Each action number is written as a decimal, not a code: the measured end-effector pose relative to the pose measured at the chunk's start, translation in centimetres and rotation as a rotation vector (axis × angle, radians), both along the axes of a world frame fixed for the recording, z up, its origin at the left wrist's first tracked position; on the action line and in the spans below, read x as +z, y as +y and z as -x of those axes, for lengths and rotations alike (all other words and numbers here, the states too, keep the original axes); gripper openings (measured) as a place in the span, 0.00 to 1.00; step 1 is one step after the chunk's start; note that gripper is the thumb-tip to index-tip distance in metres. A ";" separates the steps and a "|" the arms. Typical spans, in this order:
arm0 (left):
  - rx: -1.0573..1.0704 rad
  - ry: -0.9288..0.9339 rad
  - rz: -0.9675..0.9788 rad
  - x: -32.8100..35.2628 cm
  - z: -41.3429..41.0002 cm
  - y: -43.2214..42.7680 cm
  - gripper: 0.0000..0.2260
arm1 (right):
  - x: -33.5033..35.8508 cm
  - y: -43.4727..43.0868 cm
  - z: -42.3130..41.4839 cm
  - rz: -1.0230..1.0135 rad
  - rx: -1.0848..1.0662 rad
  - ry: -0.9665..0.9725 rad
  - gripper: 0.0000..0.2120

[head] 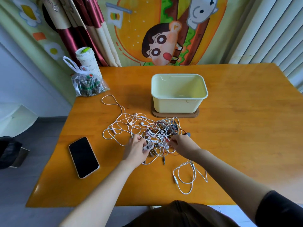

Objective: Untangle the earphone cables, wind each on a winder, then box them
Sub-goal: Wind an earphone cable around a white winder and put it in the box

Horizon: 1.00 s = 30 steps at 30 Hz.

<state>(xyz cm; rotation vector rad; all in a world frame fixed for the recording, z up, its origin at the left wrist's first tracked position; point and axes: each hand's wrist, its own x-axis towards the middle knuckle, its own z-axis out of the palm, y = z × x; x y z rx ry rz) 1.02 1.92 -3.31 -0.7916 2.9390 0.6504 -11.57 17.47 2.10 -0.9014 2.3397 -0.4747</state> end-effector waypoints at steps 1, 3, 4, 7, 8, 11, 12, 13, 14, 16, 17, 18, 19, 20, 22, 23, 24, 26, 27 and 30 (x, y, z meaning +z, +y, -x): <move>0.009 0.042 -0.034 0.2 0.1 0.1 0.07 | 0.1 0.1 0.1 0.001 -0.001 0.006 0.12; 0.058 0.115 -0.138 1.0 0.4 0.3 0.08 | 0.4 0.2 0.3 0.006 -0.002 0.008 0.12; 0.097 0.153 -0.186 1.4 0.6 0.4 0.08 | 0.5 0.2 0.4 0.008 -0.004 0.009 0.12; 0.225 0.254 -0.244 2.6 1.2 0.9 0.07 | 1.1 0.2 0.6 0.024 -0.028 0.032 0.11; 0.266 0.278 -0.280 3.1 1.4 1.1 0.06 | 1.2 0.3 0.7 0.039 -0.045 0.048 0.11; 0.370 0.298 -0.566 4.9 2.2 1.8 0.08 | 1.6 0.3 1.1 0.104 -0.096 0.098 0.11; 0.393 0.291 -0.649 5.4 2.3 2.0 0.09 | 1.8 0.3 1.1 0.130 -0.102 0.108 0.11; 0.408 0.277 -0.708 5.8 2.4 2.2 0.08 | 2.0 0.2 1.2 0.152 -0.107 0.113 0.11; 0.421 0.267 -0.768 6.1 2.4 2.4 0.08 | 2.4 0.1 1.1 0.175 -0.112 0.123 0.10; 0.459 0.259 -0.929 6.7 2.4 2.9 0.09 | 3.3 -0.3 0.9 0.240 -0.115 0.160 0.09; 0.473 0.254 -1.009 6.9 2.3 3.2 0.11 | 3.9 -0.7 0.8 0.298 -0.111 0.177 0.08; 0.482 0.254 -1.067 7.2 2.3 3.5 0.12 | 4.6 -1.0 0.5 0.370 -0.111 0.181 0.08; 0.485 0.247 -1.107 7.3 2.3 3.7 0.13 | 5.2 -1.4 0.1 0.439 -0.115 0.169 0.07; 0.483 0.249 -1.140 7.5 2.4 4.0 0.13 | 5.8 -1.8 -0.3 0.489 -0.110 0.146 0.06; 0.469 0.273 -1.200 8.1 2.5 4.4 0.11 | 6.3 -2.3 -1.0 0.520 -0.077 0.098 0.06; 0.464 0.285 -1.235 8.2 2.6 4.6 0.11 | 6.3 -2.5 -1.2 0.510 -0.068 0.078 0.07; 0.456 0.292 -1.263 8.5 2.6 4.7 0.12 | 6.1 -2.5 -1.4 0.502 -0.071 0.058 0.07; 0.430 0.311 -1.299 8.9 2.6 5.1 0.09 | 6.1 -2.4 -1.5 0.501 -0.109 0.031 0.07; 0.423 0.322 -1.321 9.1 2.6 5.3 0.07 | 6.2 -2.3 -1.5 0.498 -0.130 0.031 0.06; 0.459 0.352 -1.407 9.3 2.6 5.5 0.08 | 6.4 -2.1 -1.3 0.473 -0.136 0.077 0.06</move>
